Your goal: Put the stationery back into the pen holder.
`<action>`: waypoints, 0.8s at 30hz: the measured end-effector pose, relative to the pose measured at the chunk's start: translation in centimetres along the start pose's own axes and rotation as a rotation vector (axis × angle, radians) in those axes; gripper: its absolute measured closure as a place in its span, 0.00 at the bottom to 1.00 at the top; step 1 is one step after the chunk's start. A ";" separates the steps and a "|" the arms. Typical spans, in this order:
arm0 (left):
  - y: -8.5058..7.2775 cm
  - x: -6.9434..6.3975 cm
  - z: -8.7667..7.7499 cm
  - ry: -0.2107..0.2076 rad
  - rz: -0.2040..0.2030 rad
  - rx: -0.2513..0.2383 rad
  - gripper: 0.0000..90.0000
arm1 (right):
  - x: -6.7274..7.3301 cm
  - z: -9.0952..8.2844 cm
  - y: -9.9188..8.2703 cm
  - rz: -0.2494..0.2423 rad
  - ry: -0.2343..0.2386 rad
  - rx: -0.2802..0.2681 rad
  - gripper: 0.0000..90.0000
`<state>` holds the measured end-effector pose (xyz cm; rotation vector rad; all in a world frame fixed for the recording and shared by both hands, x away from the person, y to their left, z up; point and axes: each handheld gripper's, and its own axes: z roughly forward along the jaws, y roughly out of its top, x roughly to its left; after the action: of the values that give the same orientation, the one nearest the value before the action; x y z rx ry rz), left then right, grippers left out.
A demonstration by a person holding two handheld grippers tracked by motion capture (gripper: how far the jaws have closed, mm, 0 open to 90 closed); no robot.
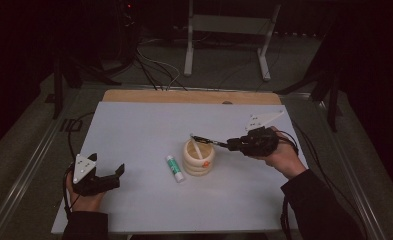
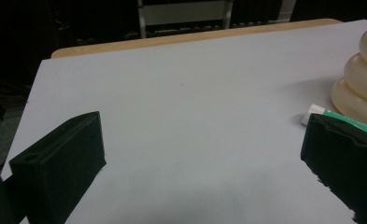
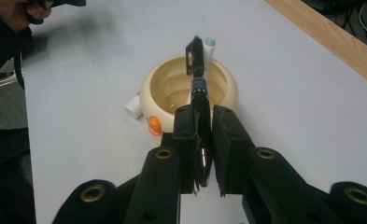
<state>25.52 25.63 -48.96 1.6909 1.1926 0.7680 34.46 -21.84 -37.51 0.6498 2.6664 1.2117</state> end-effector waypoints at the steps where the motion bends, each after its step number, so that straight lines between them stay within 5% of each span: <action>1: 0.0 0.0 0.0 0.000 0.000 0.000 0.00 | 0.0 0.1 0.0 -0.001 0.001 0.003 0.89; 24: 0.0 0.1 -0.1 0.002 -0.006 -0.002 0.00 | 0.8 2.3 2.2 -0.039 0.029 0.049 0.89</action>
<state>25.50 25.76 -48.96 1.6843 1.1974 0.7665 35.18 -18.64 -37.31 0.5882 2.7268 1.1580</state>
